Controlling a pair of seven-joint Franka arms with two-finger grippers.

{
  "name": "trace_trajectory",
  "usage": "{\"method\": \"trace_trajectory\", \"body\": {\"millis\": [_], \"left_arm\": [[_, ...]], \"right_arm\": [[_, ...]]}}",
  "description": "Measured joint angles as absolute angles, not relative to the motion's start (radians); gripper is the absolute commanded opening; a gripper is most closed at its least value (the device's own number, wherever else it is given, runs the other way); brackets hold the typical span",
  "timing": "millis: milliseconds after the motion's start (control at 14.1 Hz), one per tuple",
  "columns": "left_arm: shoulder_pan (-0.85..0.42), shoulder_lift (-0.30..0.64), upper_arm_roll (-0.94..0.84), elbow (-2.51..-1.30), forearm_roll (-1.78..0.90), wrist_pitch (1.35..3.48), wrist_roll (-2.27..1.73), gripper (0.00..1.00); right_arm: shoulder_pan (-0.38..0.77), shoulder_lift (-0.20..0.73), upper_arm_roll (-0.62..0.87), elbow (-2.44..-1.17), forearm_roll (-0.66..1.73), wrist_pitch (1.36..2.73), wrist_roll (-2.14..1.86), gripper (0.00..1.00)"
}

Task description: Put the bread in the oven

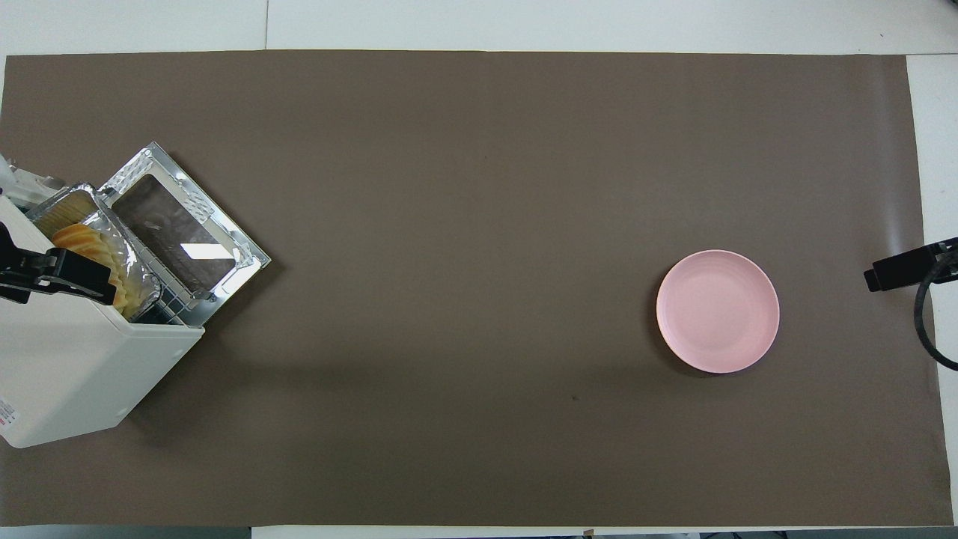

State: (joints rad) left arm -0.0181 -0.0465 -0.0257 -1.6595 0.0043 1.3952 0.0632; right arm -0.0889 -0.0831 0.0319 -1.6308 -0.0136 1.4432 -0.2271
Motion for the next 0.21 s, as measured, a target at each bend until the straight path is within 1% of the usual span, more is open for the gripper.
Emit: {"method": "trace_trajectory", "body": {"millis": [213], "left_arm": [[-0.018,-0.048,-0.035,-1.661,0.004,1.399,0.063,1.0]], "right_arm": [[-0.089,-0.083,0.032,-1.631,-0.014,1.443,-0.227,1.0]]}}
